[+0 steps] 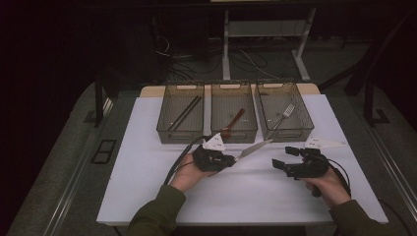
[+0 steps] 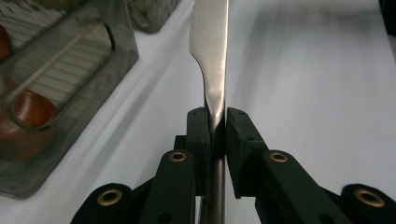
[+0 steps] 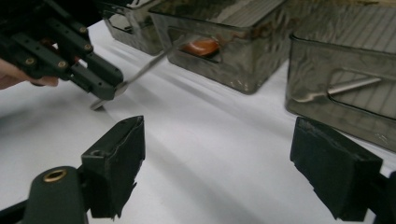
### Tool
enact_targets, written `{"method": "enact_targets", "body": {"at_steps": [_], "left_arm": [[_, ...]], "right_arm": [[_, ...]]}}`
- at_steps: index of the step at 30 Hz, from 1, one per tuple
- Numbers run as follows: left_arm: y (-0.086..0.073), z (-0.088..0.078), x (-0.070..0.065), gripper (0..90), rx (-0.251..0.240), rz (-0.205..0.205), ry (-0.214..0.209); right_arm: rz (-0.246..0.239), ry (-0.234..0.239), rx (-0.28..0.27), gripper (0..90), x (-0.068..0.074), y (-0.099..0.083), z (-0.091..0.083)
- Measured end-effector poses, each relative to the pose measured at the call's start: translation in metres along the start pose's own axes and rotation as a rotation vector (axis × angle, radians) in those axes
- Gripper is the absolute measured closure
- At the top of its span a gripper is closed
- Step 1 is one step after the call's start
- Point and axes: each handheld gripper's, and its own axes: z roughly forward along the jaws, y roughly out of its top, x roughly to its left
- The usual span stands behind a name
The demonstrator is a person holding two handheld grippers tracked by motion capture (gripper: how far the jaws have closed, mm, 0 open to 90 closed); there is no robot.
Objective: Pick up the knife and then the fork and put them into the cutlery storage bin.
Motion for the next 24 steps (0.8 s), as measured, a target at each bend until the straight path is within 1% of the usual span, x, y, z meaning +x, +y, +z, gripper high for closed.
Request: {"method": "enact_targets", "body": {"at_steps": [3, 6, 9, 10, 11, 12, 14, 15, 17, 18, 20, 22, 24], "left_arm": [[0.003, -0.006, -0.001, 79.2, -0.03, -0.005, 0.002], [0.007, -0.013, -0.003, 79.3, -0.061, -0.008, 0.006], [0.01, -0.017, -0.005, 79.4, -0.082, -0.015, 0.014], [0.011, -0.017, -0.006, 79.4, -0.088, -0.02, 0.028], [0.012, -0.017, -0.007, 79.5, -0.095, -0.029, 0.042], [0.013, -0.017, -0.008, 79.4, -0.101, -0.034, 0.055], [0.016, -0.016, -0.011, 79.4, -0.121, -0.054, 0.099], [0.018, -0.015, -0.012, 79.4, -0.129, -0.064, 0.118], [0.022, -0.013, -0.015, 79.4, -0.14, -0.08, 0.142], [0.023, -0.011, -0.017, 79.4, -0.147, -0.086, 0.157], [0.026, -0.008, -0.021, 79.4, -0.161, -0.103, 0.18], [0.028, -0.005, -0.023, 79.4, -0.174, -0.116, 0.19], [0.029, -0.002, -0.024, 79.4, -0.177, -0.115, 0.2]], "right_arm": [[-0.011, 0.017, -0.003, 14.9, 0.004, 0.003, -0.001], [-0.01, 0.037, -0.002, 13.7, 0.009, 0.008, -0.002], [0.002, 0.062, -0.004, 13.5, 0.013, 0.013, -0.002], [0.007, 0.069, -0.009, 14.3, 0.015, 0.015, -0.001], [0.013, 0.071, -0.019, 16.7, 0.017, 0.017, 0.0], [0.016, 0.081, -0.024, 21.4, 0.019, 0.02, 0.002], [0.016, 0.078, -0.037, 25.2, 0.023, 0.025, 0.005], [0.024, 0.086, -0.047, 30.2, 0.026, 0.028, 0.008], [0.028, 0.092, -0.063, 38.6, 0.029, 0.033, 0.012], [0.03, 0.107, -0.068, 42.6, 0.03, 0.036, 0.015], [0.038, 0.129, -0.081, 48.7, 0.032, 0.042, 0.022], [0.039, 0.14, -0.079, 52.5, 0.034, 0.046, 0.029], [0.051, 0.157, -0.085, 57.2, 0.036, 0.05, 0.036]]}}
